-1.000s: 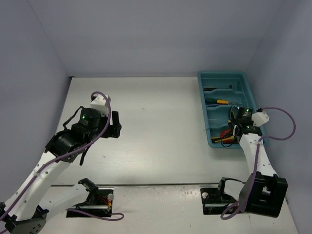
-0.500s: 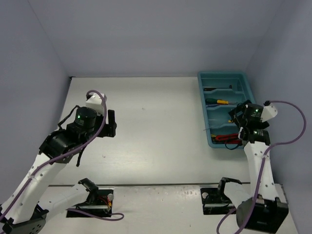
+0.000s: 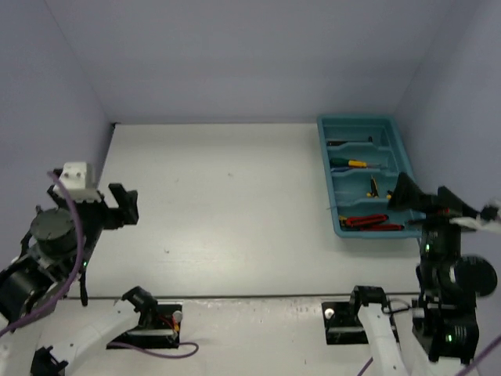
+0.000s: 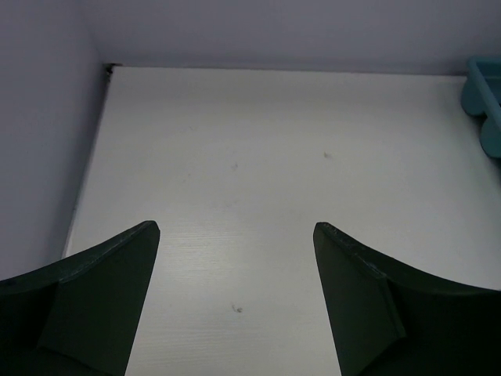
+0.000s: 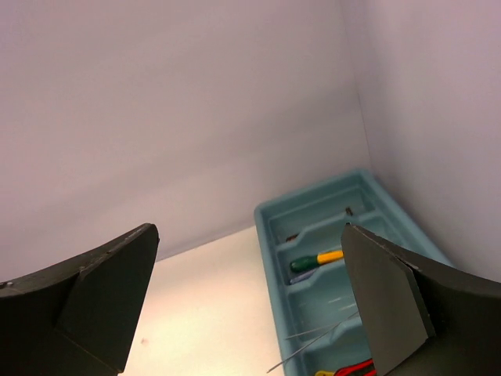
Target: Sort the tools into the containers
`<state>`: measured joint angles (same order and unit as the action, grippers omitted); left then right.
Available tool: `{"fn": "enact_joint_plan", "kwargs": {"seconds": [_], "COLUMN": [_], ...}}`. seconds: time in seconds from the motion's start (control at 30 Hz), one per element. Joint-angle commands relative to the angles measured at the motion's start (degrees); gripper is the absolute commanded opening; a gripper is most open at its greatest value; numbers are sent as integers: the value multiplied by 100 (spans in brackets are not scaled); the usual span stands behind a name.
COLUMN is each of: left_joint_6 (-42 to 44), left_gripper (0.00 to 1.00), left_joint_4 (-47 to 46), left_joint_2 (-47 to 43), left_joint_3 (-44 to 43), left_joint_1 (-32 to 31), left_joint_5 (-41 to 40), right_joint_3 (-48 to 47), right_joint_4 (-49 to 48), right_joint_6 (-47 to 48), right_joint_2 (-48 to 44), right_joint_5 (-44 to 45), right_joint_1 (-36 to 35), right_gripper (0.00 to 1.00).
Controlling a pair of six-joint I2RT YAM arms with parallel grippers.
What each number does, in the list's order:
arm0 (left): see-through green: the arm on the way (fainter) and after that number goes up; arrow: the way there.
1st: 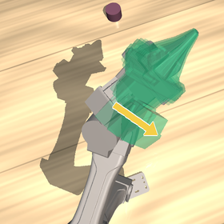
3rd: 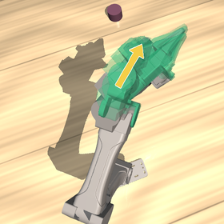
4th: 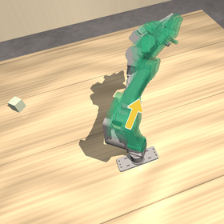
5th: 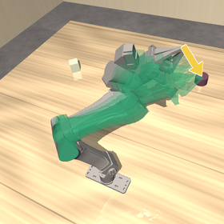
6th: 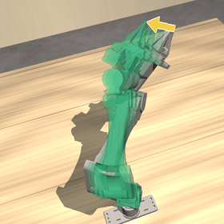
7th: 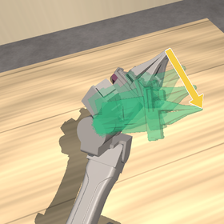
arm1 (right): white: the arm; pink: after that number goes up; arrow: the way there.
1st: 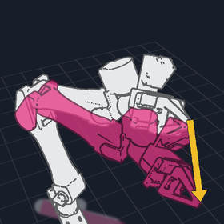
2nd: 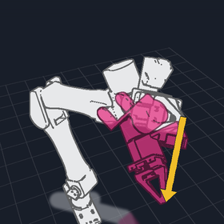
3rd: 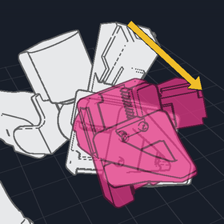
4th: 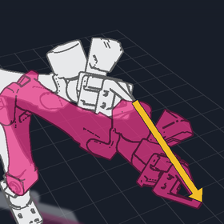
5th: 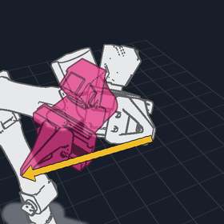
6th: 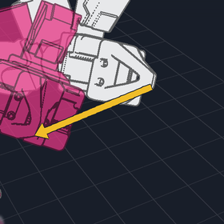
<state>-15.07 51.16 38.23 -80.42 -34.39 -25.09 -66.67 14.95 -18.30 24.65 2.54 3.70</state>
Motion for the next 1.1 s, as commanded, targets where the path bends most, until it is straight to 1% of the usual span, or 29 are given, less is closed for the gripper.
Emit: {"fn": "enact_joint_plan", "kwargs": {"seconds": [0.0,0.1,0.2,0.27,0.4,0.5,0.7,0.77,1.07], "left_joint_6": [241,208,243,250,242,280,364,332,-39], "left_gripper": [78,78,79,79,79,79,79,79,79], "left_joint_4": [-50,54,214,313,492,650,773,760,786], "left_joint_2": [-285,-600,-882,-1085,-1300,-1379,-1256,-1215,-1011], "left_joint_3": [-68,14,152,237,388,433,352,370,453], "left_joint_1": [20,11,11,11,11,11,11,8,7], "left_joint_5": [-665,-829,-1143,-1315,-1559,-1569,-1577,-1453,-1166], "right_joint_3": [-101,-225,-156,-42,144,53,40,40,-236], "right_joint_4": [35,486,852,1002,1291,1395,1537,1552,1581], "right_joint_6": [703,798,923,903,889,861,917,953,1039], "right_joint_2": [-499,-654,-870,-1048,-1287,-1298,-1392,-1409,-998], "right_joint_5": [-415,-287,-235,195,584,842,1002,1044,1147], "right_joint_1": [-49,-240,-360,-571,-802,-942,-1144,-1154,-1175], "right_gripper": [100,100,100,100,100,100,100,100,100]}}
